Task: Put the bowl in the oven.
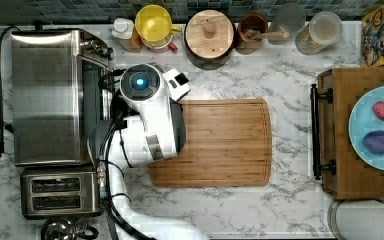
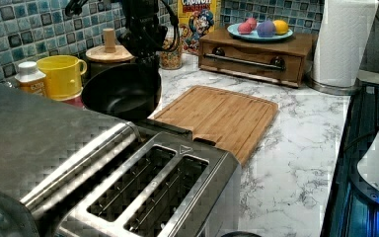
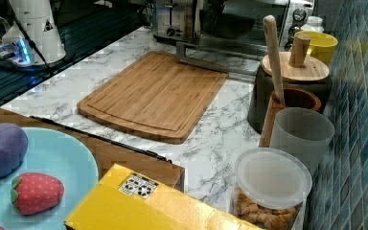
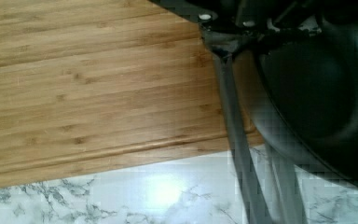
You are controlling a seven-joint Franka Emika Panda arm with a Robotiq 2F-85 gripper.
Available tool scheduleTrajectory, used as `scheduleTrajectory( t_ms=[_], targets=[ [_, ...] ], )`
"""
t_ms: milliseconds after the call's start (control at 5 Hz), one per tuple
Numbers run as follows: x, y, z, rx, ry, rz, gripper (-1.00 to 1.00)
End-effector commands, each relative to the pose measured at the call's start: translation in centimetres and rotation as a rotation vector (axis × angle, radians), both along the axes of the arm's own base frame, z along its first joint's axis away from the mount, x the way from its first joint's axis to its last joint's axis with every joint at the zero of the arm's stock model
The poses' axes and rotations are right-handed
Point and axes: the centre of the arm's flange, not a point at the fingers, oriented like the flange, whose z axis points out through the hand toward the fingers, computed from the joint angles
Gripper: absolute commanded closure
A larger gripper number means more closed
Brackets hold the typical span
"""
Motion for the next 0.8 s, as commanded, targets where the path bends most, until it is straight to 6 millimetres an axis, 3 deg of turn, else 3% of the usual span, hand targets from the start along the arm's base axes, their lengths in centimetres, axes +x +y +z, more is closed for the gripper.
scheduleTrajectory(
  t_ms=[200, 400, 600, 800],
  targets=[
    [1.2, 10.2, 0.8, -0.018, -0.035, 0.058, 1.0],
    [2.5, 10.7, 0.9, 0.02, -0.031, -0.01, 1.0],
    [2.4, 11.4, 1.7, 0.122, -0.076, -0.029, 1.0],
    [2.3, 11.3, 1.2, 0.231, -0.089, -0.05, 1.0]
  ],
)
